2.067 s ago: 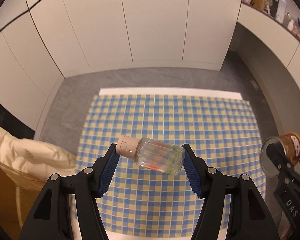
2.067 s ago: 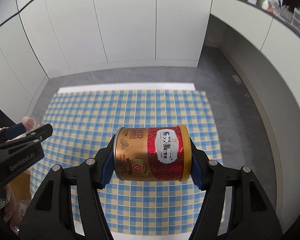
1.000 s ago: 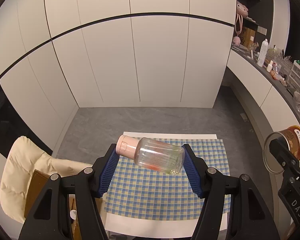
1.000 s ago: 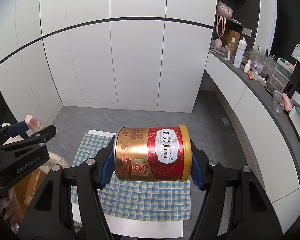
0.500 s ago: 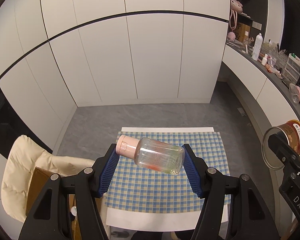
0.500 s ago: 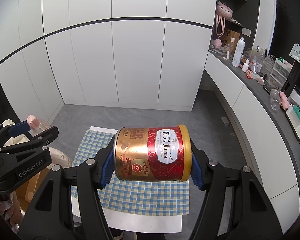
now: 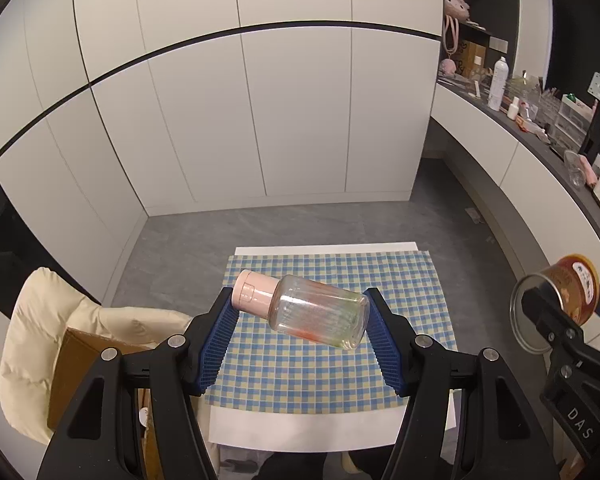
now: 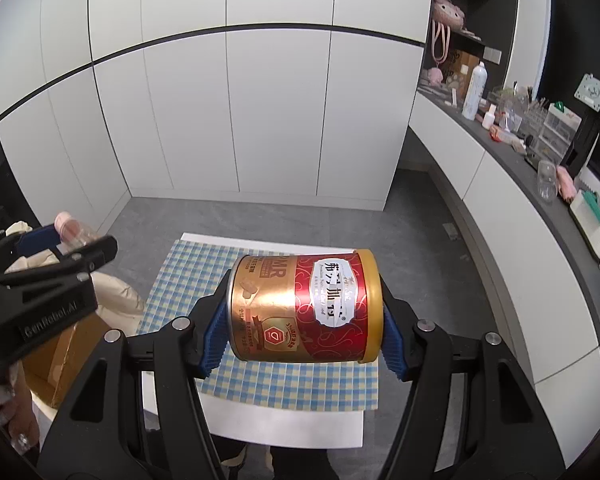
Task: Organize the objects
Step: 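Turn both closed tools from the table back toward the cardboard box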
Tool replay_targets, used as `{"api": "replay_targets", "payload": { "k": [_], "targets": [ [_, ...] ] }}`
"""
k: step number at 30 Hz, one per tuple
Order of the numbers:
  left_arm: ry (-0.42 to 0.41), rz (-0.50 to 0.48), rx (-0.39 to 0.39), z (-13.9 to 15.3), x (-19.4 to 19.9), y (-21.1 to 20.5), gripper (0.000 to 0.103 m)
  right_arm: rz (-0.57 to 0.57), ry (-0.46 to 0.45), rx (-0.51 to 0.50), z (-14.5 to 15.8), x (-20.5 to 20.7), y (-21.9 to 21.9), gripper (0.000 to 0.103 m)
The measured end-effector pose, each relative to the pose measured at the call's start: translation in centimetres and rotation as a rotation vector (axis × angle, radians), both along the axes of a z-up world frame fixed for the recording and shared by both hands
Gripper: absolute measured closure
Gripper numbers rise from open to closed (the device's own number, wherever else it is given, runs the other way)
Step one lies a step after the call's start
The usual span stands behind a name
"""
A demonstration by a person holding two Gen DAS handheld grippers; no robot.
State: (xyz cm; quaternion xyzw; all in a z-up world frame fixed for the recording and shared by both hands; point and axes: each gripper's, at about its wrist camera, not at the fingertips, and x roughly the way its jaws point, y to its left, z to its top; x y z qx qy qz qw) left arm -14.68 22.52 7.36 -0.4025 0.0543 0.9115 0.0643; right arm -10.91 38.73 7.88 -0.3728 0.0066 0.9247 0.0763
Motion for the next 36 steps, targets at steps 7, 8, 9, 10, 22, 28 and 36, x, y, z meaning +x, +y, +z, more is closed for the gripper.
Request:
{"api": "replay_targets", "payload": {
  "k": [7, 8, 9, 10, 22, 28, 36],
  "targets": [
    [0.016, -0.025, 0.006, -0.4, 3.1, -0.8, 0.039, 0.029, 0.017, -0.046, -0.4, 3.7, 0.0, 0.038],
    [0.027, -0.029, 0.007, -0.5, 3.8, -1.0, 0.039, 0.031, 0.019, -0.052, -0.5, 4.3, -0.1, 0.038],
    [0.035, -0.029, 0.01, -0.6, 4.5, -1.3, 0.039, 0.033, 0.02, -0.058, -0.6, 4.9, -0.2, 0.038],
    [0.038, -0.026, 0.012, -0.7, 5.0, -1.6, 0.039, 0.04, 0.021, -0.069, -0.7, 5.6, -0.2, 0.038],
    [0.047, 0.0, -0.007, -2.8, 10.1, -3.7, 0.039, 0.073, 0.003, -0.112, -3.0, 10.5, -1.6, 0.038],
    [0.003, -0.031, -0.015, -4.8, 12.2, -3.9, 0.039, 0.069, -0.03, -0.115, -5.2, 12.7, -1.9, 0.038],
    [-0.047, -0.098, -0.028, -7.3, 14.9, -3.1, 0.039, 0.056, -0.058, -0.128, -7.6, 15.0, -1.5, 0.038]
  ]
}}
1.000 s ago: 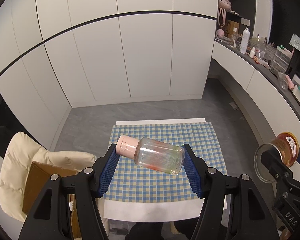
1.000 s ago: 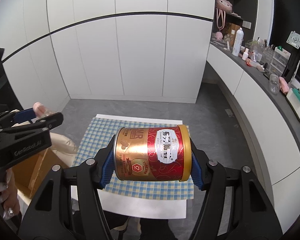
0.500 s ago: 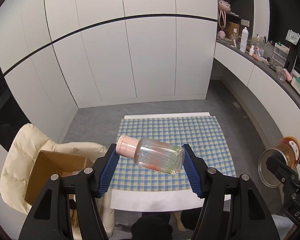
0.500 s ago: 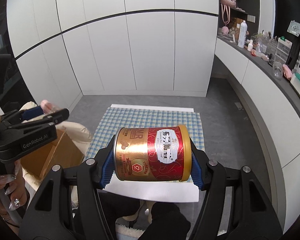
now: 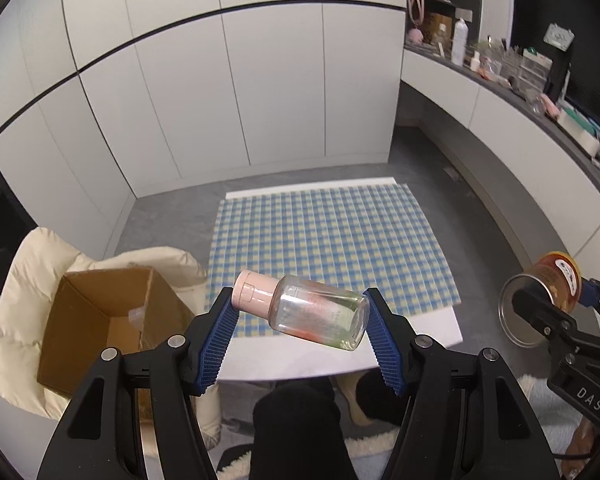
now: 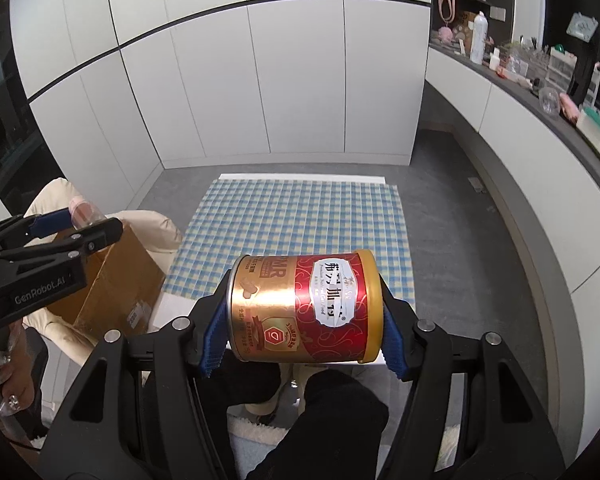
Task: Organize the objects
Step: 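Turn both closed tools from the table back toward the cardboard box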
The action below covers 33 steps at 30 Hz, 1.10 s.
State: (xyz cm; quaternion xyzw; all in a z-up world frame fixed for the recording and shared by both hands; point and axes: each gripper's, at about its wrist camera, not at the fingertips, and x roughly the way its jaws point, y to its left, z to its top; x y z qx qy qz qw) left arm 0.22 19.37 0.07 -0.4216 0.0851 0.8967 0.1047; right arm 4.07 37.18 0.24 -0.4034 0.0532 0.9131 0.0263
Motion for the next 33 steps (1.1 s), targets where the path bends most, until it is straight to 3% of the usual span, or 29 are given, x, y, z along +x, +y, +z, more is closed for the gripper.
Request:
{"api": "replay_targets", "payload": {
  "k": [2, 14, 28, 33],
  "targets": [
    [0.006, -0.01, -0.032, -0.6, 0.6, 0.2, 0.039, 0.004, -0.003, -0.008, -0.7, 0.5, 0.2, 0.038],
    [-0.083, -0.015, 0.006, -4.7, 2.7, -1.4, 0.039, -0.038, -0.076, 0.014, -4.7, 2.9, 1.2, 0.038],
    [-0.111, -0.01, 0.026, -6.4, 4.2, -3.0, 0.039, -0.026, -0.19, -0.047, -8.7, 8.5, 0.8, 0.038],
    [-0.129, -0.008, 0.024, -6.9, 5.2, -3.6, 0.039, -0.062, -0.207, -0.018, -9.3, 9.4, 1.5, 0.038]
  ]
}}
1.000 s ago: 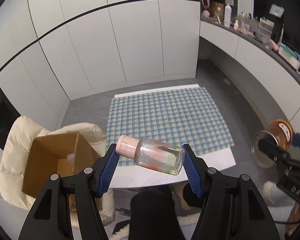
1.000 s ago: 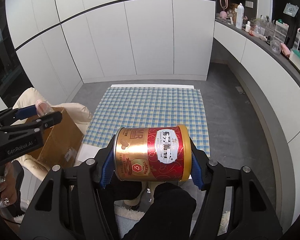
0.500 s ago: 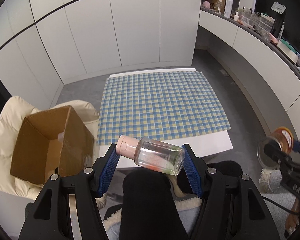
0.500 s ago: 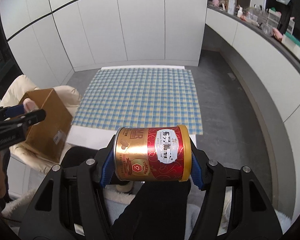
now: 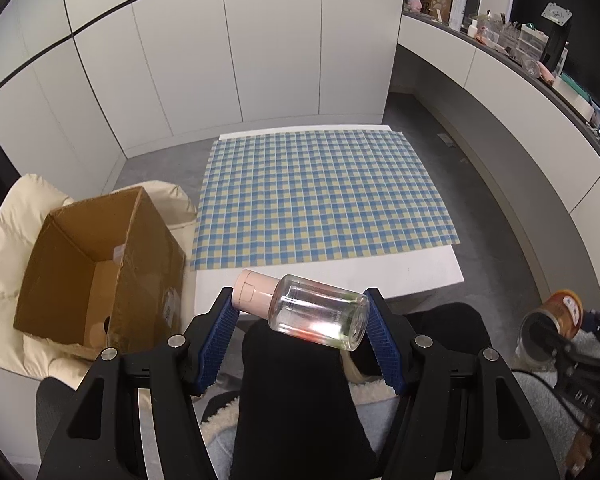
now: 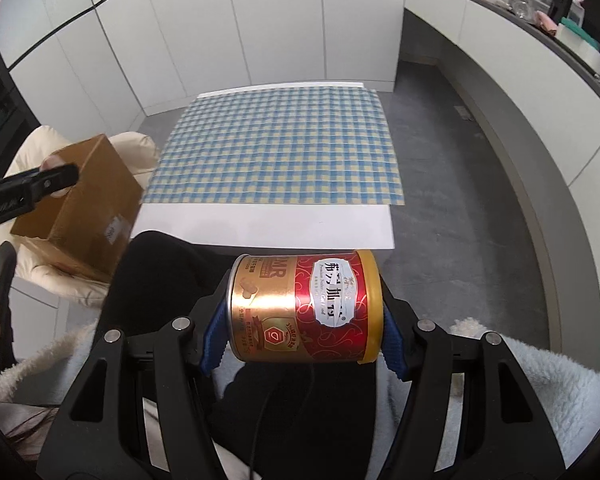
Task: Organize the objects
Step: 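Turn both closed tools from the table back toward the cardboard box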
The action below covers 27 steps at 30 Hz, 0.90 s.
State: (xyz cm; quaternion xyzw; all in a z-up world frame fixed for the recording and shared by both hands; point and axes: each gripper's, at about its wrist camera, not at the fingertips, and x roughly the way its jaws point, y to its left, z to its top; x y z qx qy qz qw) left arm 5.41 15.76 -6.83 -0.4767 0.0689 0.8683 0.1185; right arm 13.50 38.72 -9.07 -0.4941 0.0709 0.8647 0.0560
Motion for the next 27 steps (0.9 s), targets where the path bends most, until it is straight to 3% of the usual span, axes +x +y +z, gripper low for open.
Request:
{"api": "replay_targets", "payload": {
  "k": [12, 27],
  "targets": [
    [-0.011, 0.055, 0.014, -0.1, 0.4, -3.1, 0.039, -0.003, 0.025, 0.021, 1.1, 0.3, 0.3, 0.038],
    [-0.003, 0.139, 0.039, 0.0, -0.3, -7.2, 0.039, 0.094, 0.025, 0.029, 1.3, -2.1, -2.3, 0.038]
  ]
}}
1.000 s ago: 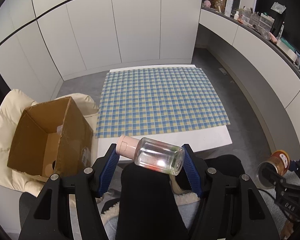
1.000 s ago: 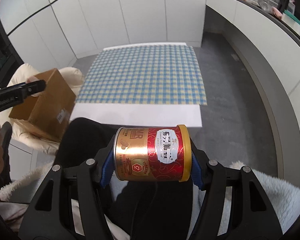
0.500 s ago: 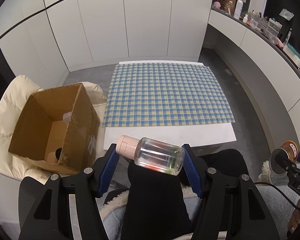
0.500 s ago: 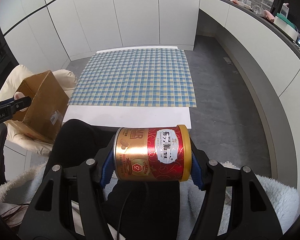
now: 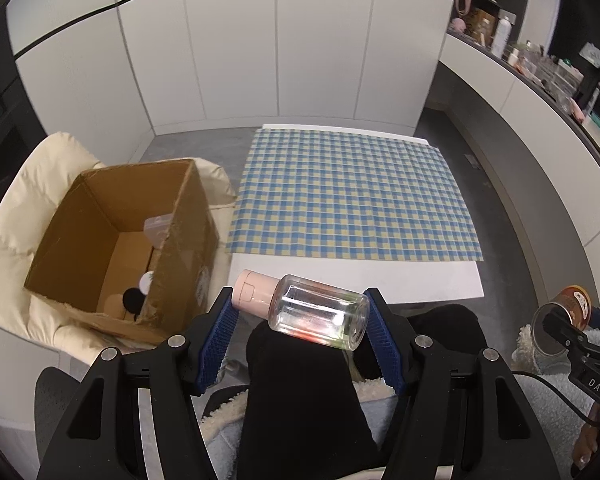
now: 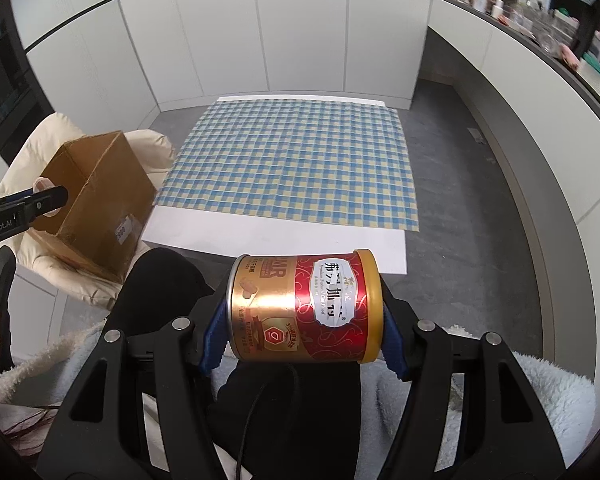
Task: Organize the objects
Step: 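Turn both closed tools from the table back toward the cardboard box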
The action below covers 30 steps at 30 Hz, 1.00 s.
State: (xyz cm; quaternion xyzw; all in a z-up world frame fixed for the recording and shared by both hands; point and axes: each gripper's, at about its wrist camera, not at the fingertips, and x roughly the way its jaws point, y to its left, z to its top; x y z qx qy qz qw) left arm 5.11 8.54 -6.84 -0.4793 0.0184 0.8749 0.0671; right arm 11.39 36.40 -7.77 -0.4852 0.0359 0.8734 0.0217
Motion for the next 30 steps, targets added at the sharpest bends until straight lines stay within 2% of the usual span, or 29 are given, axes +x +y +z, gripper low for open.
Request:
{"api": "replay_targets", "payload": {
  "k": [19, 30],
  "targets": [
    [-0.009, 0.283, 0.0, -0.7, 3.3, -11.7, 0.039, 0.334, 0.0, -0.008, -0.4, -4.3, -12.1, 0.038],
    [-0.027, 0.358, -0.008, -1.2, 4.3, -15.5, 0.039, 0.476, 0.006, -0.039, -0.4, -4.6, -17.8, 0.038]
  ]
}}
